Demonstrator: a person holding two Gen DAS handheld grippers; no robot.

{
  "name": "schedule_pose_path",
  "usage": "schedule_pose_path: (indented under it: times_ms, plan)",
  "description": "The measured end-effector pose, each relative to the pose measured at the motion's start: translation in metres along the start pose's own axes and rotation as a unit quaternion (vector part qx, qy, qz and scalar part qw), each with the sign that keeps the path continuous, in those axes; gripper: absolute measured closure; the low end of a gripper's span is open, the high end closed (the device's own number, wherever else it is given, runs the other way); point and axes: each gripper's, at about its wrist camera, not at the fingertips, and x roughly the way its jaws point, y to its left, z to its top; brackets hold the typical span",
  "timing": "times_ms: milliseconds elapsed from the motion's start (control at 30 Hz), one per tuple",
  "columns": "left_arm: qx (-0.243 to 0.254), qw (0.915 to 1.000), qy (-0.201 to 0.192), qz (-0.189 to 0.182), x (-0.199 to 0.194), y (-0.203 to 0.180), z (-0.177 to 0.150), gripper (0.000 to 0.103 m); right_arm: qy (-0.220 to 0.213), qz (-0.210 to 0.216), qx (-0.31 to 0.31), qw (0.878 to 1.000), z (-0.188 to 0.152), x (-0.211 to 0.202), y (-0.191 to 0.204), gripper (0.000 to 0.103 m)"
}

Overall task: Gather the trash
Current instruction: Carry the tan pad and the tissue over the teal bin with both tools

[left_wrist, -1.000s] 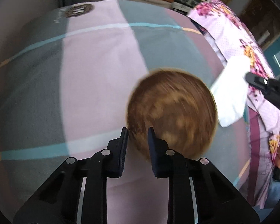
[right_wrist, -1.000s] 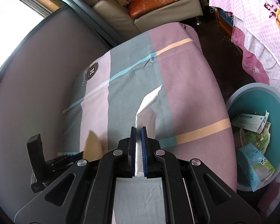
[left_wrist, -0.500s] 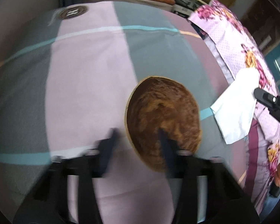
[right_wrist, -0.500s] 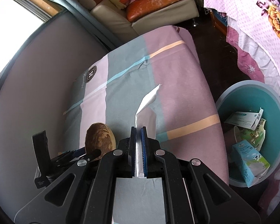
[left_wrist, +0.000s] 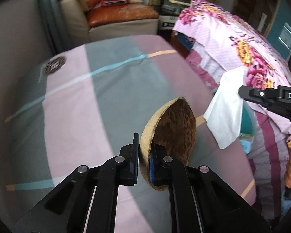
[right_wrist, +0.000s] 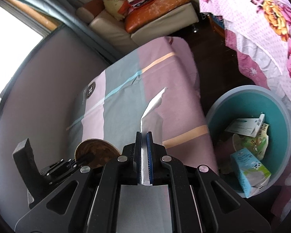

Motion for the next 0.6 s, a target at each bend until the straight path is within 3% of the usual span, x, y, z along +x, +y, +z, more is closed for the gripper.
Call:
schedule_pose_path:
  times_ms: [267, 600]
  plan:
    - [0.049, 0.9983, -0.007, -0.029, 0.002, -0.074, 0.025, 0.094, -0.063, -0.008, 0.04, 0.997, 0.005, -0.059, -0.049, 0.097]
    - [0.112, 0.9915, 0.01, -0.067, 0.023, -0.165, 0.037, 0.094, -0.102, -0.036, 0.084, 0.991, 0.004, -0.112, -0.115, 0.097]
